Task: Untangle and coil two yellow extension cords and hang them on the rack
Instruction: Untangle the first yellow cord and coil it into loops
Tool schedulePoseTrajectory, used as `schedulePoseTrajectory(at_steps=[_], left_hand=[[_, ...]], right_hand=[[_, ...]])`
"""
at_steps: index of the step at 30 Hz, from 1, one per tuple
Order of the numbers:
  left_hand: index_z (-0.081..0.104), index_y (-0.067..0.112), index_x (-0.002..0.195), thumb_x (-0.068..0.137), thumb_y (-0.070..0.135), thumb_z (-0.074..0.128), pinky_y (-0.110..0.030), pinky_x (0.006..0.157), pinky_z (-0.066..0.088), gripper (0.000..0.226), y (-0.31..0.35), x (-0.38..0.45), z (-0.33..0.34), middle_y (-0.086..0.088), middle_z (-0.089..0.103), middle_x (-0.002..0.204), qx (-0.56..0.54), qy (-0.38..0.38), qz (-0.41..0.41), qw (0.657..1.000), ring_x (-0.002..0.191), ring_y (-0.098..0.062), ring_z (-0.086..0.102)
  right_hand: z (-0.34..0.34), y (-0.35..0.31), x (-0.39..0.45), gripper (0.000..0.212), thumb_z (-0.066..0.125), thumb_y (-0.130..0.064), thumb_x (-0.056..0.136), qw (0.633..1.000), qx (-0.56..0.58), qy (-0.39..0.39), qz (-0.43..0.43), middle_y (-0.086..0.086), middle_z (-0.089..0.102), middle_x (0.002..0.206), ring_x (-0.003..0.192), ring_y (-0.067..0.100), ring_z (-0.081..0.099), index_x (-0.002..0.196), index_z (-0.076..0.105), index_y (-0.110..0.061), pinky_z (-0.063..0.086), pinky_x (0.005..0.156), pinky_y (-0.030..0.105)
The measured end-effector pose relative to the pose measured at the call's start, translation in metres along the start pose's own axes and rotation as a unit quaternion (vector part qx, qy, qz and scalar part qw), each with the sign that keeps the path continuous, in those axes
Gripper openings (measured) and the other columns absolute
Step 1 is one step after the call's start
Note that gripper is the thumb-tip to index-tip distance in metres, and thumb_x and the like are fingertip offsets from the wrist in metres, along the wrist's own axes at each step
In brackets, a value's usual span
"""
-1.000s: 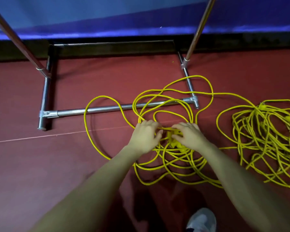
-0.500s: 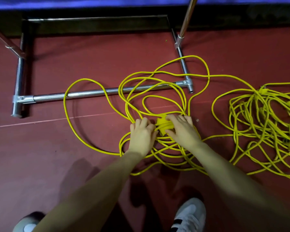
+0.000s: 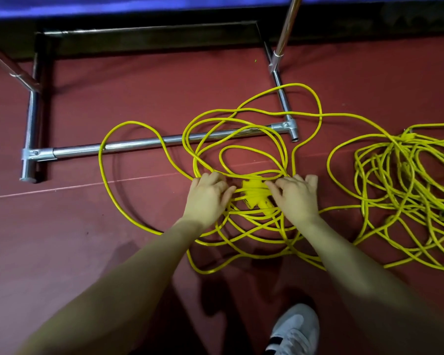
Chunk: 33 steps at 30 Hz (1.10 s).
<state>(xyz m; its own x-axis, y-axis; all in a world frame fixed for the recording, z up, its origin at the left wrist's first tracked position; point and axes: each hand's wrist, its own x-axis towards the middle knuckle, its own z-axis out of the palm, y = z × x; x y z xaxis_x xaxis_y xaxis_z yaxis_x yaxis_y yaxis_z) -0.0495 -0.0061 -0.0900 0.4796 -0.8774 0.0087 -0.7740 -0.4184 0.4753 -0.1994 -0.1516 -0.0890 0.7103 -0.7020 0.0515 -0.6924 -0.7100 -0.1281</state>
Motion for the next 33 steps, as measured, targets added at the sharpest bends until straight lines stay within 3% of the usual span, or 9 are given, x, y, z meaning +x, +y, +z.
schedulePoseTrajectory(at_steps=[2,4,7,11,14,18,22,26,33], left_hand=[[0.068,0.011,0.085,0.088,0.032,0.053,-0.04,0.073,0.041,0.025,0.001,0.004,0.007,-0.004,0.061,0.09,-0.002,-0.007,0.007,1.0,0.084,-0.031,0.058],[0.065,0.01,0.093,0.087,0.028,0.057,-0.04,0.075,0.041,0.021,0.004,0.009,0.013,-0.007,0.06,0.091,0.003,-0.014,0.006,1.0,0.087,-0.032,0.058],[0.065,0.01,0.1,0.083,0.034,0.054,-0.039,0.069,0.044,0.031,0.008,0.016,0.023,-0.007,0.061,0.091,0.044,-0.02,0.048,0.998,0.084,-0.032,0.058],[0.06,0.016,0.112,0.082,0.045,0.042,-0.038,0.073,0.047,0.045,0.002,0.02,0.032,-0.006,0.059,0.103,0.115,0.002,0.095,0.989,0.093,-0.029,0.051],[0.059,0.022,0.12,0.086,0.043,0.04,-0.041,0.083,0.044,0.044,-0.012,0.029,0.03,-0.005,0.06,0.114,0.139,-0.008,0.1,0.985,0.102,-0.03,0.051],[0.07,0.017,0.083,0.088,0.035,0.04,-0.032,0.072,0.046,0.036,-0.024,0.045,0.023,0.001,0.064,0.07,0.166,-0.01,0.149,0.975,0.066,-0.024,0.063],[0.068,0.015,0.074,0.089,0.035,0.04,-0.028,0.061,0.043,0.038,-0.019,0.046,0.016,0.0,0.061,0.061,0.141,-0.018,0.082,0.986,0.057,-0.024,0.062],[0.069,0.01,0.08,0.091,0.038,0.035,-0.033,0.065,0.045,0.044,-0.017,0.044,0.008,-0.005,0.063,0.068,0.068,-0.034,0.044,0.996,0.065,-0.029,0.064],[0.057,0.007,0.122,0.094,0.045,0.03,-0.038,0.082,0.042,0.055,-0.011,0.022,-0.059,-0.009,0.063,0.105,-0.039,-0.002,0.101,0.994,0.102,-0.029,0.059]], right_hand=[[0.005,0.002,-0.001,0.038,0.057,-0.05,0.077,1.0,0.0,-0.012,0.002,0.001,0.067,0.073,0.073,0.027,0.063,0.081,0.07,-0.015,0.022,0.074,0.037],[0.014,0.001,-0.007,0.053,0.056,-0.056,0.075,0.999,0.008,-0.033,0.022,0.002,0.068,0.086,0.084,0.028,0.063,0.102,0.068,-0.013,0.023,0.079,0.039],[0.021,-0.002,-0.015,0.066,0.047,-0.063,0.077,0.999,0.009,-0.04,0.03,0.003,0.068,0.094,0.096,0.028,0.06,0.115,0.064,-0.012,0.022,0.085,0.04],[0.021,-0.006,-0.016,0.064,0.058,-0.056,0.082,0.997,0.029,-0.065,0.04,0.004,0.065,0.113,0.113,0.027,0.052,0.129,0.053,-0.012,0.018,0.09,0.04],[0.025,-0.018,-0.022,0.068,0.071,-0.051,0.074,0.994,0.063,-0.059,0.067,0.009,0.065,0.112,0.112,0.029,0.055,0.125,0.053,-0.009,0.018,0.094,0.04],[0.035,-0.026,-0.026,0.081,0.075,-0.062,0.061,0.994,0.051,-0.025,0.094,0.01,0.068,0.102,0.101,0.031,0.06,0.115,0.057,-0.006,0.021,0.09,0.04],[0.033,-0.035,-0.016,0.073,0.077,-0.061,0.057,0.994,0.024,-0.005,0.102,0.013,0.065,0.087,0.09,0.034,0.06,0.097,0.061,-0.002,0.022,0.084,0.042],[0.027,-0.035,-0.016,0.066,0.068,-0.062,0.057,0.996,0.042,0.033,0.071,0.008,0.064,0.082,0.084,0.031,0.061,0.093,0.062,-0.006,0.023,0.085,0.04],[-0.027,-0.064,-0.004,0.075,0.057,-0.064,0.063,0.986,0.109,0.119,-0.043,0.003,0.064,0.104,0.097,0.021,0.056,0.112,0.059,-0.008,0.025,0.088,0.038]])
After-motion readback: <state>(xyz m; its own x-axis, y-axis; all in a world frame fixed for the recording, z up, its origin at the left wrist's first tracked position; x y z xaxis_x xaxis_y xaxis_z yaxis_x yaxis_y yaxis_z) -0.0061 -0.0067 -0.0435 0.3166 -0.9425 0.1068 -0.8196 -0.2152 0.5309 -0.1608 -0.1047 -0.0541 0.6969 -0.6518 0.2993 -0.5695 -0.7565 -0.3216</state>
